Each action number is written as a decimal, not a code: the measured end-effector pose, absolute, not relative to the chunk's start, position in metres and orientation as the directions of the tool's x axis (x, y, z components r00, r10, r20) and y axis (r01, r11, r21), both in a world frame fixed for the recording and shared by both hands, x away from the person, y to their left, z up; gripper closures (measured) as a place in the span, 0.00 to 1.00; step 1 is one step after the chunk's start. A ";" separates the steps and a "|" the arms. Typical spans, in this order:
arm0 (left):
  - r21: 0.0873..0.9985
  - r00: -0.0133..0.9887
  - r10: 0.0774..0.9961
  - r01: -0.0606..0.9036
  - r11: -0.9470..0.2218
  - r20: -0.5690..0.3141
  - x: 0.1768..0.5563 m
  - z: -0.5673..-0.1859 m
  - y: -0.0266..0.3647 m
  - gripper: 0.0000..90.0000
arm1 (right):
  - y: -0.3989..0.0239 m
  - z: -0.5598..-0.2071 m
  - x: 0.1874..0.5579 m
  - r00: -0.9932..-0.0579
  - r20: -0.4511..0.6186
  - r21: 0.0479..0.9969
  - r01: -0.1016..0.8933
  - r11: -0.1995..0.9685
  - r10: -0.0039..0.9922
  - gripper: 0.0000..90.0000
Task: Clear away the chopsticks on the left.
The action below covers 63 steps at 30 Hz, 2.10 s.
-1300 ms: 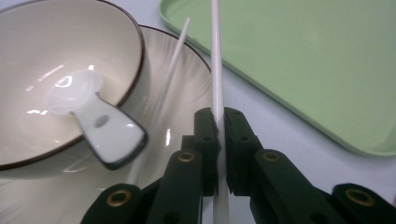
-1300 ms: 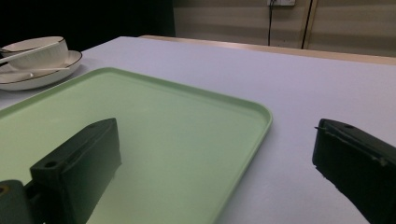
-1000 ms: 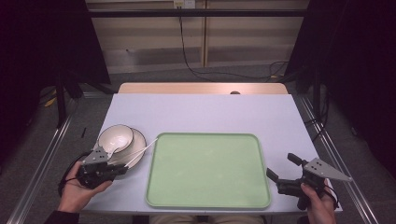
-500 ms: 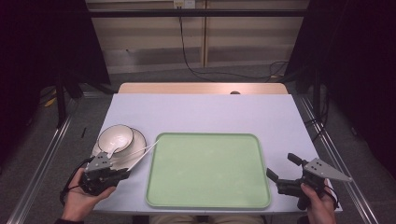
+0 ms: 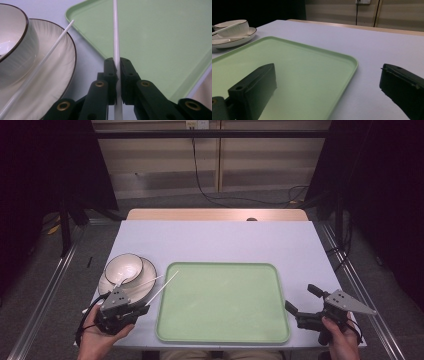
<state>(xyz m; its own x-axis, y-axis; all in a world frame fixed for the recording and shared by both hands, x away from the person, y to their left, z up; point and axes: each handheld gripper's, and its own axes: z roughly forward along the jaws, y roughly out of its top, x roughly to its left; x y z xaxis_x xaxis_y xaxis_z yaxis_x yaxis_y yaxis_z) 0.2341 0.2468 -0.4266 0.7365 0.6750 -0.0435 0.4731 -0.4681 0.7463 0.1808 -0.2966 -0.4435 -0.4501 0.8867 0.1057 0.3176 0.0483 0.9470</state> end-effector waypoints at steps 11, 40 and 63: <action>0.746 0.727 0.682 0.495 -0.445 -0.075 0.247 -0.431 0.227 0.94 | -0.296 -0.443 0.181 -0.457 0.101 0.948 0.313 0.054 0.884 0.01; 0.725 0.674 0.724 0.571 -0.386 -0.145 0.276 -0.434 0.188 0.95 | -0.296 -0.443 0.180 -0.459 0.101 0.950 0.308 0.052 0.883 0.01; 0.662 0.595 0.786 0.659 -0.356 -0.169 0.284 -0.449 0.172 0.95 | -0.296 -0.443 0.181 -0.460 0.097 0.950 0.307 0.056 0.883 0.01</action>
<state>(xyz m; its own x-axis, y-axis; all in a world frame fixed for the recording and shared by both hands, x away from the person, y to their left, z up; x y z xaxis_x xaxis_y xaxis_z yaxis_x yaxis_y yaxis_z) 0.2844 0.1717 -0.4487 0.5948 0.7859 -0.1691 0.6591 -0.3562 0.6624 0.1807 -0.2961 -0.4430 -0.4595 0.8829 0.0967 0.3068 0.0556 0.9501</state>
